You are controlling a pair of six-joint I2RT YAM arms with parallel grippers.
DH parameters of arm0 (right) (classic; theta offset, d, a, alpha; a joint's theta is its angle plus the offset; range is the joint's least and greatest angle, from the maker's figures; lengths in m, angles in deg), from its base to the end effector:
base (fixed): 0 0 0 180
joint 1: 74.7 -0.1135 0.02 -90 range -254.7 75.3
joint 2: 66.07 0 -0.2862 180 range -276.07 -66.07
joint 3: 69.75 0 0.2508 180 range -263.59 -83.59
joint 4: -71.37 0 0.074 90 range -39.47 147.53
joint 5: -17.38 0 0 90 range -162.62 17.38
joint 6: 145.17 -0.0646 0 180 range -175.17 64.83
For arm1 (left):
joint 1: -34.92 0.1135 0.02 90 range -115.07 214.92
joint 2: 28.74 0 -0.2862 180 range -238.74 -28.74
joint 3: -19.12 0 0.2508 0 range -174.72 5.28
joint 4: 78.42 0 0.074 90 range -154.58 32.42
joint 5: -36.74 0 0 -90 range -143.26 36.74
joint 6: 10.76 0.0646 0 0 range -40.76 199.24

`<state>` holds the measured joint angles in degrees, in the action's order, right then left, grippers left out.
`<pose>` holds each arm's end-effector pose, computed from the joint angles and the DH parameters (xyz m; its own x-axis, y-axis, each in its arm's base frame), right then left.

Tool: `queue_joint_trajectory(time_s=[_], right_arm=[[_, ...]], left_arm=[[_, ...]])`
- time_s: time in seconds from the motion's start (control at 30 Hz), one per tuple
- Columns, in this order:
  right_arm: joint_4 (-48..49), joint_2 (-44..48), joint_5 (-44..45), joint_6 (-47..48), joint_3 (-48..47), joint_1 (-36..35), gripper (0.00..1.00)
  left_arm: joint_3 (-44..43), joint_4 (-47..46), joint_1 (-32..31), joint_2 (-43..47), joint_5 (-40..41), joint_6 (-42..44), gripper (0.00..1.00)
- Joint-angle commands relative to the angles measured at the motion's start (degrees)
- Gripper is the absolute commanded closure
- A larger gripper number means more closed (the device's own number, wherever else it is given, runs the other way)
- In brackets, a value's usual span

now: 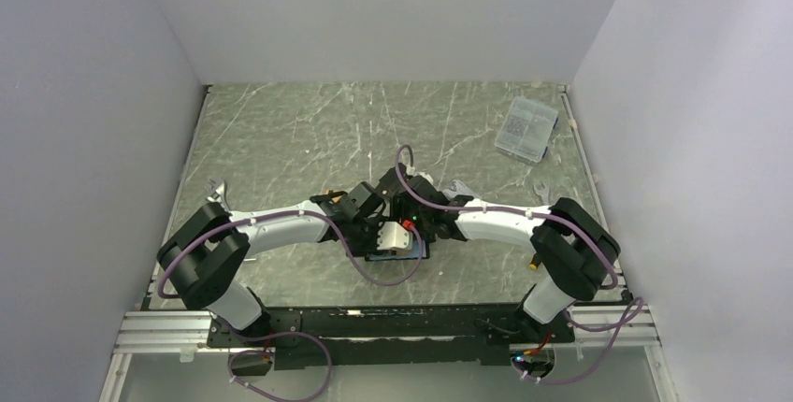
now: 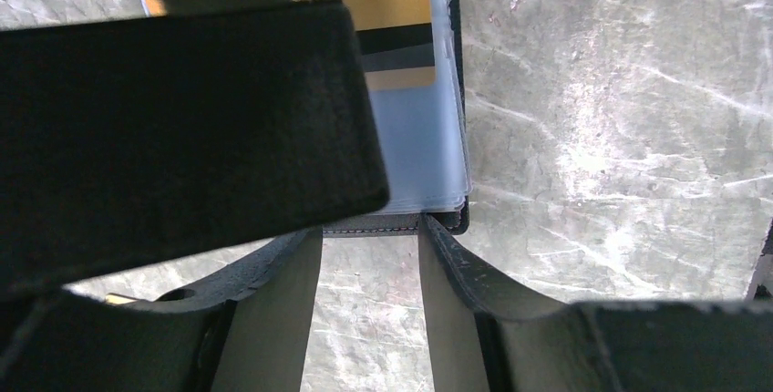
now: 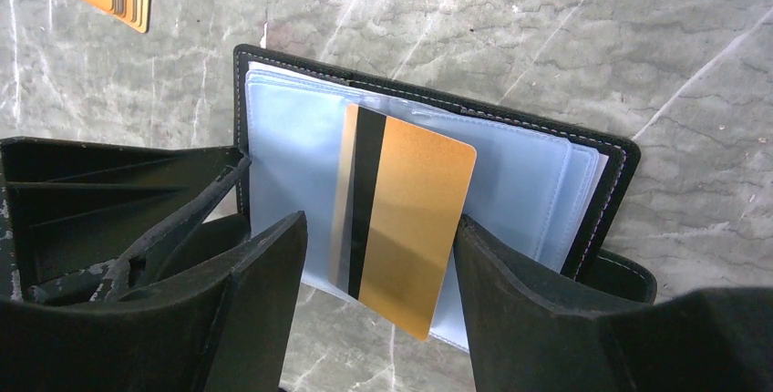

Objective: Put the credit cards into the card holder
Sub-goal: Insert the credit card into the card holder.

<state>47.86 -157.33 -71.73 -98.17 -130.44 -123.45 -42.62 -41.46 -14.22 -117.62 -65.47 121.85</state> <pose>0.2141 0.2426 0.1598 -0.8991 0.0090 -0.4376 -0.1812 0.9024 0.3909 0.1843 -0.2339 0.1619 0.1082 0.8863 -0.4503 0.9869 -0.0414 0.1557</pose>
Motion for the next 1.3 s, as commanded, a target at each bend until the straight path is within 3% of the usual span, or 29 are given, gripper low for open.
queue_joint_trajectory(time_s=[0.0,0.43,0.67,0.73,1.03,1.27], right_arm=[[-3.86,-3.33,4.79,1.26,0.81,-1.65,0.36],[0.05,-2.52,5.82,0.92,0.1,-6.63,0.36],[9.29,3.28,-1.89,-2.88,9.17,-0.58,0.56],[12.31,3.49,-4.28,-3.59,10.71,0.83,0.57],[18.57,3.51,-9.76,-2.44,12.37,2.91,0.44],[16.9,2.17,-10.87,-1.06,9.84,2.87,0.43]], left_arm=[[1.42,1.23,0.25,-0.5,1.61,1.51,0.52],[0.73,1.35,0.27,-0.99,1.23,1.39,0.52],[1.31,-0.01,1.06,-0.05,0.57,0.53,0.53],[1.39,-0.09,1.11,0.18,0.61,0.5,0.54],[1.68,-0.82,1.08,0.42,0.87,1.07,0.54],[1.84,-1.17,0.99,0.45,0.84,1.31,0.54]])
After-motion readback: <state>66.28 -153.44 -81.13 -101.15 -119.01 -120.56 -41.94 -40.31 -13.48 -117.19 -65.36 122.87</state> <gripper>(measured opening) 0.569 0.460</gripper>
